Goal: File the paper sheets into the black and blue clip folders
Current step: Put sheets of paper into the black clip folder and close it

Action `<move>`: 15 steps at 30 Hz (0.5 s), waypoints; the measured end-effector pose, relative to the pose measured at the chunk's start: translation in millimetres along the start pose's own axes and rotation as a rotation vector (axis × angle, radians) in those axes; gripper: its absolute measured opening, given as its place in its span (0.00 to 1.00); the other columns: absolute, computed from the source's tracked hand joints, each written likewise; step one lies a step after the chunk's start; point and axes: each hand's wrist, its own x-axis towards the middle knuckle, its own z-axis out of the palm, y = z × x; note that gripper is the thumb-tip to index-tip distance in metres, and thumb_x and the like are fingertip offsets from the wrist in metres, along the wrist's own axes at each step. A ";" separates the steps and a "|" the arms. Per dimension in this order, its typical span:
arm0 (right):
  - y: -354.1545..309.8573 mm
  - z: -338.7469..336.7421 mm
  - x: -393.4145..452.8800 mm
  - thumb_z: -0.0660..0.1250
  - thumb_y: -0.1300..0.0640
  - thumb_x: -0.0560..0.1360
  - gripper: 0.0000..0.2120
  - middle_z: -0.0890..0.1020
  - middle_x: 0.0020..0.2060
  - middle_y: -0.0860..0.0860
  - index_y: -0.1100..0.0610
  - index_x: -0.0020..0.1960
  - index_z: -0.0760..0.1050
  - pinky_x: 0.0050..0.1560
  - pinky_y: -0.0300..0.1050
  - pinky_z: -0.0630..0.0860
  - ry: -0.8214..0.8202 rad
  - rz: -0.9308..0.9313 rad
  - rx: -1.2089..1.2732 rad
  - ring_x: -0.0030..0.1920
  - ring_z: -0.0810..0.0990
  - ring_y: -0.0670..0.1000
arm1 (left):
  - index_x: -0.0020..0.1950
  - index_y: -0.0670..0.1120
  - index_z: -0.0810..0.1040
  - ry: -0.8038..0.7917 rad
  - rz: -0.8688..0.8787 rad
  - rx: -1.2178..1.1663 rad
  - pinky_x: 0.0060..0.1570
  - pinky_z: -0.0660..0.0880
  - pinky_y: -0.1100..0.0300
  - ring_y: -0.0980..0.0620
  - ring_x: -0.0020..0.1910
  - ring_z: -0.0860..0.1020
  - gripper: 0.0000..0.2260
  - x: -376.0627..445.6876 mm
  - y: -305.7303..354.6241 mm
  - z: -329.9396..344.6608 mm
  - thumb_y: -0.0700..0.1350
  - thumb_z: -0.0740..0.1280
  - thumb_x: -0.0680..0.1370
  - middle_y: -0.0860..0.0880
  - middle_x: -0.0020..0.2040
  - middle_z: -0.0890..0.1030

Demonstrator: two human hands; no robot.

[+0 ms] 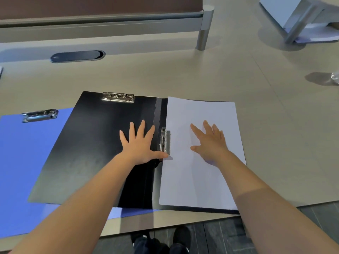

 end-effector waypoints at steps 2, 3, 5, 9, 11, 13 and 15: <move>0.1 0.1 1.5 0.56 0.50 0.79 0.32 0.38 0.78 0.51 0.43 0.76 0.42 0.76 0.54 0.37 -0.001 -0.014 -0.002 0.77 0.36 0.57 | 0.77 0.53 0.39 0.013 -0.011 0.017 0.71 0.35 0.36 0.40 0.76 0.33 0.50 -1.0 -0.6 4.5 0.72 0.60 0.64 0.48 0.78 0.36; 0.2 0.5 1.4 0.56 0.50 0.79 0.32 0.38 0.78 0.51 0.43 0.76 0.42 0.76 0.54 0.37 -0.001 -0.017 -0.007 0.77 0.36 0.56 | 0.77 0.53 0.39 0.019 -0.013 0.024 0.71 0.35 0.36 0.40 0.76 0.33 0.50 -1.4 -1.1 5.9 0.73 0.60 0.64 0.48 0.78 0.36; 1.3 1.4 1.5 0.56 0.50 0.79 0.32 0.38 0.78 0.51 0.43 0.76 0.42 0.76 0.53 0.37 0.005 -0.024 -0.011 0.77 0.36 0.56 | 0.77 0.53 0.39 0.037 -0.011 0.042 0.71 0.36 0.36 0.40 0.76 0.34 0.50 -2.2 -1.7 7.8 0.73 0.59 0.64 0.48 0.78 0.36; 3.3 1.1 2.7 0.56 0.49 0.79 0.31 0.39 0.78 0.51 0.44 0.76 0.42 0.76 0.53 0.38 0.019 -0.043 -0.016 0.77 0.36 0.56 | 0.77 0.53 0.40 0.097 -0.010 0.082 0.71 0.37 0.37 0.40 0.76 0.35 0.48 -3.0 -0.8 12.6 0.73 0.56 0.65 0.47 0.79 0.38; 3.5 0.7 3.3 0.55 0.49 0.79 0.31 0.39 0.78 0.51 0.44 0.76 0.42 0.76 0.53 0.38 0.023 -0.051 -0.030 0.77 0.37 0.56 | 0.77 0.54 0.41 0.114 -0.015 0.090 0.71 0.37 0.37 0.40 0.76 0.36 0.47 -3.8 -0.2 13.5 0.73 0.56 0.66 0.47 0.79 0.39; 3.1 0.3 3.4 0.55 0.49 0.79 0.31 0.40 0.78 0.52 0.45 0.76 0.43 0.76 0.53 0.39 0.041 -0.053 -0.045 0.77 0.38 0.57 | 0.77 0.54 0.42 0.123 -0.011 0.080 0.72 0.37 0.38 0.41 0.77 0.37 0.46 -4.8 -0.9 12.5 0.73 0.56 0.66 0.48 0.79 0.40; 1.0 0.2 1.1 0.56 0.51 0.79 0.29 0.44 0.78 0.51 0.47 0.77 0.47 0.76 0.53 0.42 0.068 -0.047 -0.026 0.78 0.41 0.56 | 0.77 0.53 0.44 0.125 0.011 0.059 0.73 0.38 0.40 0.42 0.77 0.38 0.44 -6.1 -4.8 10.0 0.71 0.56 0.68 0.49 0.79 0.42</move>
